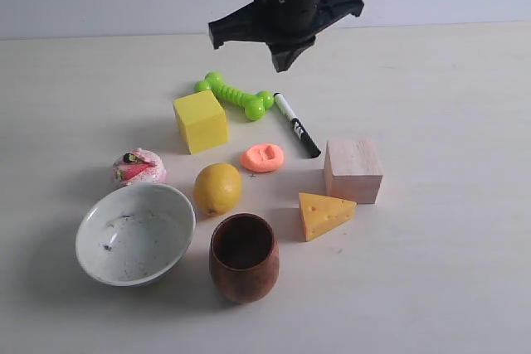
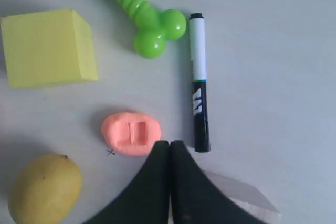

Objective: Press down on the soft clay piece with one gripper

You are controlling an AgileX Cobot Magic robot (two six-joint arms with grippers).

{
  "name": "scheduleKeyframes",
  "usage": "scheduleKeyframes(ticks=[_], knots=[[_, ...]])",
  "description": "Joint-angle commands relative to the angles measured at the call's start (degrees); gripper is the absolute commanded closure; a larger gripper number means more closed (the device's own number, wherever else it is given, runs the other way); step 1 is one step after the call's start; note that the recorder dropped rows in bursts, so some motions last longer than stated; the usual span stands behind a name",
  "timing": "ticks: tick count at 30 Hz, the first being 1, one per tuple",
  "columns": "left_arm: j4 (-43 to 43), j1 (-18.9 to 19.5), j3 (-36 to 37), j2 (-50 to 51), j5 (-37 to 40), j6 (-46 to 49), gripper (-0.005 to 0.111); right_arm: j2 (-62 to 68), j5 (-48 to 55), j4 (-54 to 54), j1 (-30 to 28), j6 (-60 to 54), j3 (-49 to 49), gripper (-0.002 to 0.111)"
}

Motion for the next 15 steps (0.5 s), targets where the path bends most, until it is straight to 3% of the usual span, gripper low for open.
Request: scheduleKeyframes(ticks=[1, 9, 12, 15], knots=[[-0.18, 0.00, 0.19, -0.36, -0.22, 0.16, 0.103, -4.01, -2.14, -1.26, -0.02, 1.20, 7.29, 0.108], [-0.18, 0.00, 0.19, -0.36, -0.22, 0.16, 0.103, -12.39, -7.87, -2.16, -0.02, 6.35, 22.37, 0.108], [-0.18, 0.00, 0.19, -0.36, -0.22, 0.16, 0.103, -12.75, -3.51, -3.70, -0.02, 6.35, 22.53, 0.108], [-0.18, 0.00, 0.19, -0.36, -0.22, 0.16, 0.103, -12.78, -7.37, -4.36, -0.02, 6.17, 22.53, 0.108]])
